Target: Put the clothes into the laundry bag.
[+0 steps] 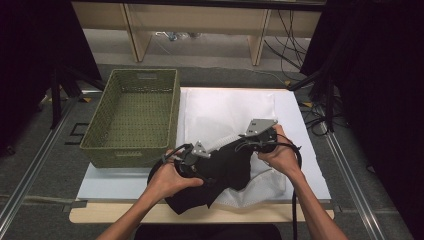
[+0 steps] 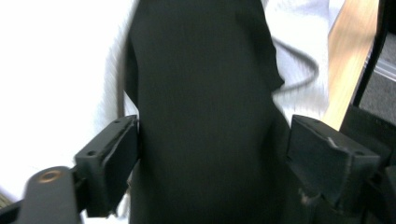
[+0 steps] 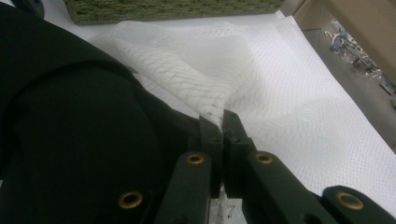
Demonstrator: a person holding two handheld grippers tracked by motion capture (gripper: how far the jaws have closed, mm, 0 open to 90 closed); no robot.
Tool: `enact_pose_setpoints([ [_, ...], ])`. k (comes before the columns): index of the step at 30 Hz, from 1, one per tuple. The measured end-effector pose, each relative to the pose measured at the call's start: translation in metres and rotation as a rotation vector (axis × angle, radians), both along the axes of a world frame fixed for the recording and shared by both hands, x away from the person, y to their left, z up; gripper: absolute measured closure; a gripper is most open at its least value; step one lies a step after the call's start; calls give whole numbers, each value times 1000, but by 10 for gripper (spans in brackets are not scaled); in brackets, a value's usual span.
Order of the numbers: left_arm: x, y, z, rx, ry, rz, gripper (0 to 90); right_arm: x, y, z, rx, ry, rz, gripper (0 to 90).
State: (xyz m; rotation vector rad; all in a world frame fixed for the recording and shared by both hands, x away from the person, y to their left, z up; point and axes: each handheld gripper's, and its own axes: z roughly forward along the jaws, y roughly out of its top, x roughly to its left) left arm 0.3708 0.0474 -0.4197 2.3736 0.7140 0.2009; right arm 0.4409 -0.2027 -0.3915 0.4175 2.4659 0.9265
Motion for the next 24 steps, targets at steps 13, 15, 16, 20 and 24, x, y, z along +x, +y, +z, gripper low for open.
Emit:
enact_pose_setpoints([
  [13, 16, -17, 19, 34, 60, 7, 737, -1, 0, 4, 13, -4, 7, 900],
  [15, 20, -22, 19, 43, 50, 20, 746, -1, -1, 6, 18, -12, 19, 900],
  [16, 21, -25, 19, 45, 48, 26, 747, -1, -1, 7, 18, -17, 23, 900],
  [20, 32, -37, 17, 29, 17, 50, 752, -1, 0, 7, 19, -17, 20, 900],
  [24, 45, -43, 12, -46, 28, 100, 732, -1, 0, 6, 13, -10, 6, 900],
])
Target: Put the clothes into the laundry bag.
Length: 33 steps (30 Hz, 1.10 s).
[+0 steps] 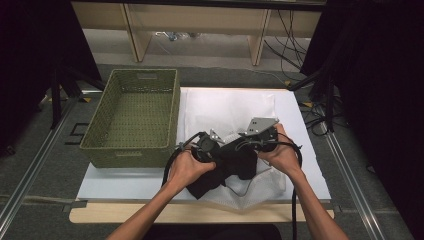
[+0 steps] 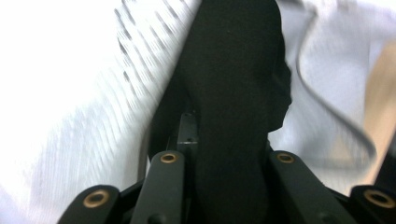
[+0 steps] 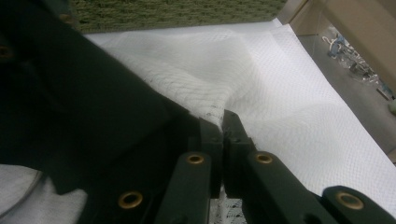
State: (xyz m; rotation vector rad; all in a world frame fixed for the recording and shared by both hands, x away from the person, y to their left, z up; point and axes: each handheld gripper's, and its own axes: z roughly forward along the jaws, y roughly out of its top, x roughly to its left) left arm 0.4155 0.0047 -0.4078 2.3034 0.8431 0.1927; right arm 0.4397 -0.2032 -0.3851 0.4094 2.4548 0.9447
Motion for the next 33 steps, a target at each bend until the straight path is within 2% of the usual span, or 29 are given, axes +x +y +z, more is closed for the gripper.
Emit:
enact_pose_setpoints([
  [2, 3, -3, -6, -44, -6, 18, 684, 1, -1, 0, 1, -5, -2, 900],
  [3, 2, -4, -8, -30, -3, 4, 571, 0, -2, 0, 6, 3, -6, 900],
  [4, 0, -4, -9, -24, 11, -6, 518, 0, -2, 0, 6, 0, -3, 900],
  [5, -2, -2, -9, -16, 3, -14, 468, 0, -3, -1, 5, 0, -3, 900],
  [6, -6, 1, -8, -29, -19, -21, 468, 0, -3, -1, 5, 0, -3, 900],
  [7, -11, 3, -7, -47, -29, -8, 405, 0, -2, -1, 4, 4, 0, 900],
  [8, -15, 7, -4, -45, -35, -16, 345, 1, -2, -2, 1, 1, 3, 900],
  [9, -18, 13, -2, -38, -60, -50, 280, 1, -2, -2, -3, -1, 9, 900],
  [11, -30, 24, 2, -49, -39, -68, 212, 0, -1, -2, -1, 4, -5, 900],
  [13, -38, 38, 3, -43, -42, -66, 190, 0, -1, -2, 0, 4, -5, 900],
  [16, -44, 55, -5, -33, -12, -73, 187, 0, -1, -2, -2, 5, -3, 900],
  [17, -45, 58, -9, -5, -3, -83, 177, 0, 0, -2, -5, 2, -3, 900],
  [18, -45, 58, -16, -15, -7, -69, 187, 0, 0, -2, -4, 4, -3, 900],
  [19, -43, 60, -21, 11, -15, -93, 189, 0, 1, -2, -10, 0, -2, 900],
  [20, -42, 58, -27, 13, -6, -92, 189, 0, 1, -2, -10, 0, -2, 900],
  [21, -42, 54, -32, -13, 14, -67, 168, -1, 2, -2, -11, 2, -1, 900],
  [22, -40, 54, -33, 11, 18, -108, 211, -1, 2, -3, -11, 2, 0, 900],
  [23, -40, 51, -33, 0, 16, -105, 280, -1, 2, -3, -10, 4, 1, 900],
  [25, -39, 44, -31, 1, 19, -95, 351, -1, 2, -3, -8, 3, 3, 900],
  [26, -40, 38, -30, -28, 10, -67, 403, -1, 1, -2, -9, 2, 2, 900],
  [27, -38, 37, -27, 19, 3, -114, 539, 0, 1, -2, -10, -8, 13, 900],
  [28, -38, 33, -26, 19, 7, -115, 539, 0, 1, -2, -10, -8, 13, 900],
  [29, -37, 30, -25, 23, 12, -120, 578, 0, 1, -1, -10, -7, 15, 900],
  [31, -36, 23, -25, 4, -3, -123, 663, 0, 1, -1, -10, -8, 15, 900],
  [32, -36, 19, -23, 10, -14, -124, 694, -1, 1, 0, -9, -10, 14, 900],
  [33, -35, 15, -21, 12, -22, -122, 694, -1, 1, 0, -9, -10, 14, 900],
])
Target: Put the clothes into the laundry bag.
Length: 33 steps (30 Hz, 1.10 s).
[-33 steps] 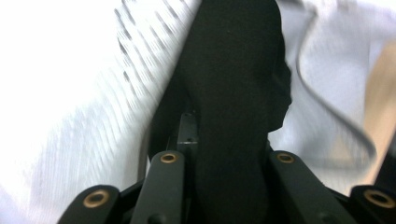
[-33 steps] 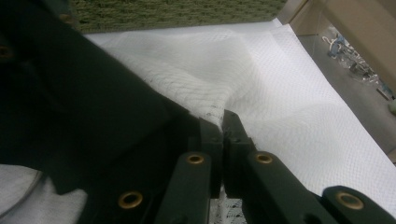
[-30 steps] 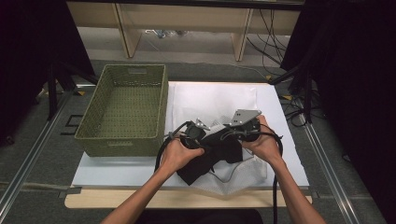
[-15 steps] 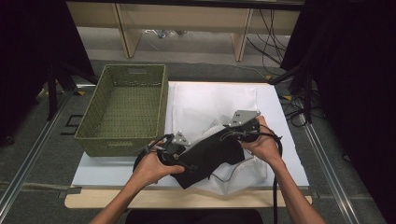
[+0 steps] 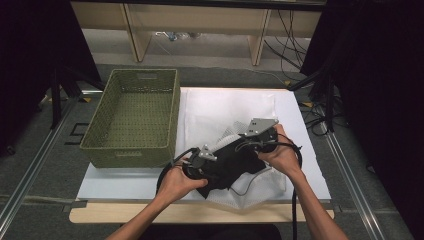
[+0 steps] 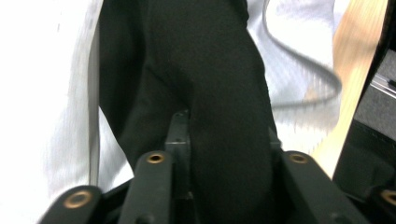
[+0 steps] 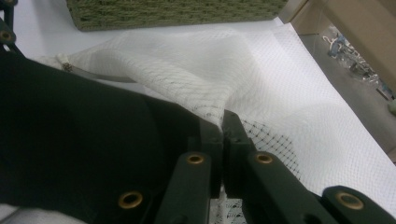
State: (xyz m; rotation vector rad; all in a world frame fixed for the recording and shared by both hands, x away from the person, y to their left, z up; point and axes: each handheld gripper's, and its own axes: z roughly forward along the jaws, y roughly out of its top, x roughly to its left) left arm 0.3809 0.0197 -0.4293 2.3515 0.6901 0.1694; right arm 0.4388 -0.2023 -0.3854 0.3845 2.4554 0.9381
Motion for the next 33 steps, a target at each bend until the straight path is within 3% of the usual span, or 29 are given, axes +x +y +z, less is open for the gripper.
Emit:
enact_pose_setpoints([
  [2, 6, -9, 2, -10, 1, 20, 699, 0, 0, 1, 4, -4, 3, 900],
  [4, 13, -17, 3, -54, 7, 63, 703, -2, 1, 3, 11, 4, -8, 900],
  [8, 30, -23, 5, -106, 16, 95, 706, -3, 0, 4, 5, -4, -5, 900],
  [9, 33, -24, 3, -87, 9, 107, 702, -3, 1, 4, 9, 1, -3, 900],
  [11, 40, -24, -4, -97, -15, 126, 664, -3, 1, 4, 8, 1, -3, 900],
  [12, 41, -23, -7, -95, 6, 146, 638, -3, 1, 4, -3, -9, -2, 900],
  [15, 39, -22, -14, -122, 12, 160, 521, -4, 1, 3, 7, 1, -1, 900],
  [17, 33, -18, -11, -98, 13, 149, 410, -3, 1, 3, 6, -5, 11, 900],
  [21, 17, -3, -3, -88, -15, 141, 301, -3, 2, 2, 7, 3, -1, 900],
  [25, 5, 13, -6, -89, -4, 124, 380, -4, 3, 2, 5, 2, 0, 900],
  [27, 4, 16, -10, -85, -3, 105, 558, -4, 3, 2, 6, 7, -2, 900],
  [28, 5, 14, -13, -116, 6, 127, 613, -3, 3, 2, 6, 5, 1, 900],
  [29, 7, 12, -14, -109, 9, 112, 732, -3, 3, 2, 5, 3, 0, 900],
  [33, 14, -3, -19, -127, -17, 109, 814, -4, 3, 2, 5, 3, 1, 900],
])
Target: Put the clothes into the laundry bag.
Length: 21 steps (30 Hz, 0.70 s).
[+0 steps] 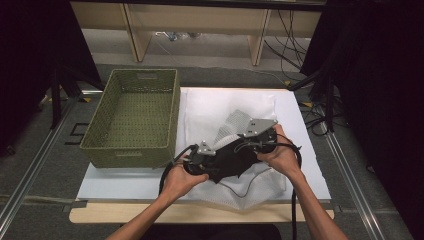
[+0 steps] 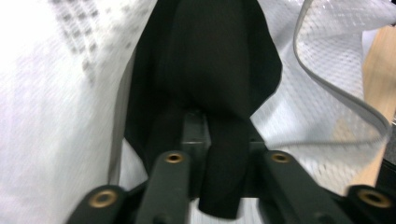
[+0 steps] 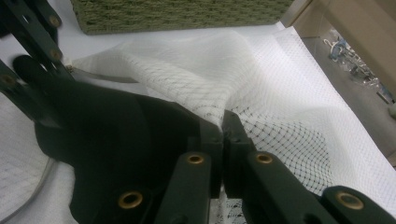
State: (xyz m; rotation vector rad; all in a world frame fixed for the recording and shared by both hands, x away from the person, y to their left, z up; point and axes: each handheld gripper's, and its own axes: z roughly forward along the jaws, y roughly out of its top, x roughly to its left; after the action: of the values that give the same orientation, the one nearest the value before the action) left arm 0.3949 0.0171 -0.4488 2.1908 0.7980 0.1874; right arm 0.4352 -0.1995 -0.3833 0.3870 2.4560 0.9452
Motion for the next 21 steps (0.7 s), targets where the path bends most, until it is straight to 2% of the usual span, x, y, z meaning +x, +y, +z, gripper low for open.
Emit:
enact_pose_setpoints([
  [2, 3, -6, 0, 11, 6, -15, 837, 0, -1, 0, 1, 5, -3, 900],
  [4, 6, -10, 0, 6, 10, -8, 845, 0, -1, 0, 2, 0, -1, 900],
  [5, 10, -11, 1, 12, 0, -18, 847, 0, -1, 0, 1, 2, -2, 900],
  [6, 12, -14, 0, 2, 3, 7, 848, -1, 0, 0, 2, 10, -2, 900],
  [9, 22, -16, 0, -16, 6, 27, 849, 0, 0, 1, -1, -10, 13, 900],
  [10, 25, -16, 1, -9, 1, 30, 849, 0, 0, 2, -2, -12, 13, 900],
  [13, 33, -16, 0, -13, -16, 62, 849, 0, -2, 2, 4, -3, -1, 900],
  [15, 34, -17, -1, -27, -5, 68, 844, 0, -1, 1, 4, 0, -1, 900],
  [17, 33, -18, -2, -27, -1, 59, 803, 0, -1, 1, 3, -1, 0, 900],
  [21, 23, -10, 4, -10, -19, 41, 696, 0, -2, 2, 2, -10, 12, 900],
])
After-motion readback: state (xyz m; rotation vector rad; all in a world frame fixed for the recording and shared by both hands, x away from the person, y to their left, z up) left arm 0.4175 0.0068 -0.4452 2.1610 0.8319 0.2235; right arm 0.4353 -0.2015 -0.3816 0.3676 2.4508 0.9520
